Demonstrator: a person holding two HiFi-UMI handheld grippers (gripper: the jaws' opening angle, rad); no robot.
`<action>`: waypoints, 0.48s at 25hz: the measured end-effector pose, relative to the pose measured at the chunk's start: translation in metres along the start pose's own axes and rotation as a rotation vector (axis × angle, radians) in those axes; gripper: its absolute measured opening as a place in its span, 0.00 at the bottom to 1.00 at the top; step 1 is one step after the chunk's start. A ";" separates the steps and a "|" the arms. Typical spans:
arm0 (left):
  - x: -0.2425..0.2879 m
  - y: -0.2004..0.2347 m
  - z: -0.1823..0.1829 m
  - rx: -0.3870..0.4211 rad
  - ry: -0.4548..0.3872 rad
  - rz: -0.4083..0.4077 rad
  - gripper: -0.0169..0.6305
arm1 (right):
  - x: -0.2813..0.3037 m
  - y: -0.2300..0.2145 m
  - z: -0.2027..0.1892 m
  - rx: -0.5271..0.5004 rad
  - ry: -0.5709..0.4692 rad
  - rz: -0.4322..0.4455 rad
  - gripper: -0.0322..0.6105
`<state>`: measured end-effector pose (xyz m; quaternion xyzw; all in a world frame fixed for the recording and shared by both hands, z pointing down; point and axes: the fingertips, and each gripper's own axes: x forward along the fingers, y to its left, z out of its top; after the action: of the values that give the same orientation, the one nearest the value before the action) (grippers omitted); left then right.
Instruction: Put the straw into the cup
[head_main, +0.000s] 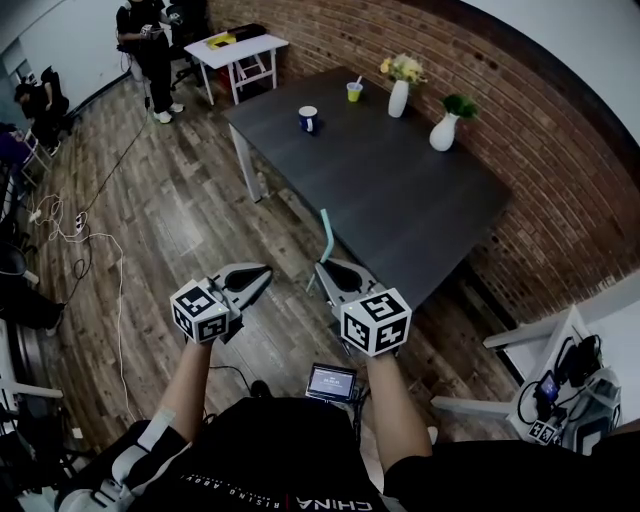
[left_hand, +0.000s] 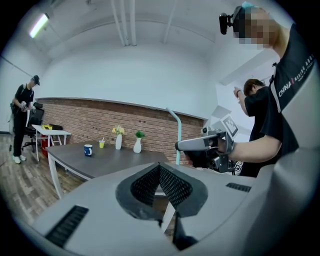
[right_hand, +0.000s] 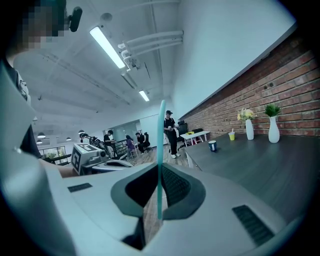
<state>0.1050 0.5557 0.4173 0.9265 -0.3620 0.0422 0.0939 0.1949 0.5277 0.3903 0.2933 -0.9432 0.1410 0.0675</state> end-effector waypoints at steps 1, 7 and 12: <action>0.003 -0.002 0.000 0.003 0.001 0.001 0.03 | -0.003 -0.004 0.000 0.000 0.000 0.001 0.07; 0.025 -0.009 -0.010 0.014 0.040 0.048 0.03 | -0.019 -0.030 -0.003 0.011 -0.004 0.019 0.07; 0.028 -0.006 -0.018 0.004 0.076 0.097 0.03 | -0.021 -0.044 -0.009 0.028 0.011 0.039 0.07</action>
<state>0.1294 0.5451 0.4384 0.9057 -0.4026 0.0828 0.1034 0.2376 0.5068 0.4047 0.2749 -0.9462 0.1572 0.0657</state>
